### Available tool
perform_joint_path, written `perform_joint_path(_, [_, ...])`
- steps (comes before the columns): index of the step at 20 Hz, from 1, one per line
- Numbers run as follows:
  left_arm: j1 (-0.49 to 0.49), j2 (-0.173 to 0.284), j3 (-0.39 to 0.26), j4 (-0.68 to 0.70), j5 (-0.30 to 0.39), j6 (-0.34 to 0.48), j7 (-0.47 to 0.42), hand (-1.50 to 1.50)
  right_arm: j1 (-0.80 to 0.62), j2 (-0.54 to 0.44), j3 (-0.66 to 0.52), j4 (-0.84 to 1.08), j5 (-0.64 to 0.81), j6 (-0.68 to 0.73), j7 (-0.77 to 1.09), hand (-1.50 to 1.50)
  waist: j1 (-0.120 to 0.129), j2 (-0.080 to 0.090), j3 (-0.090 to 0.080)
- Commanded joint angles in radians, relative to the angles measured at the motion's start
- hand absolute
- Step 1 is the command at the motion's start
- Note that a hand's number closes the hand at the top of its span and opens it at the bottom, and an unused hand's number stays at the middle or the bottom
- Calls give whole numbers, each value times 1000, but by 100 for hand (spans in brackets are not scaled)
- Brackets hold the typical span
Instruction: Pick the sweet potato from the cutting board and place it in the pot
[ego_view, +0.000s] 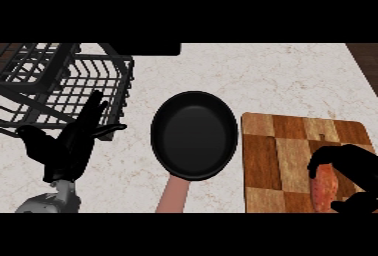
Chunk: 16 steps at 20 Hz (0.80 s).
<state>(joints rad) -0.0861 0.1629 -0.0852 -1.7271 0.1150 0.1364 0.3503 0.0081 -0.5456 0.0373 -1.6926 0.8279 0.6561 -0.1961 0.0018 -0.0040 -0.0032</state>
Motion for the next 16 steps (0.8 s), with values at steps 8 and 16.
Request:
perform_joint_path(8, [28, -7, 47, 1, -5, 2, -26, 0, 108, 340, -49, -109, 106, -105, 462, 150, -67, -15, -4])
perform_joint_path(16, [39, -2, 59, -6, -12, 17, -13, 0, 205, 540, -4, -383, 316, -254, 889, 150, -102, -25, -9])
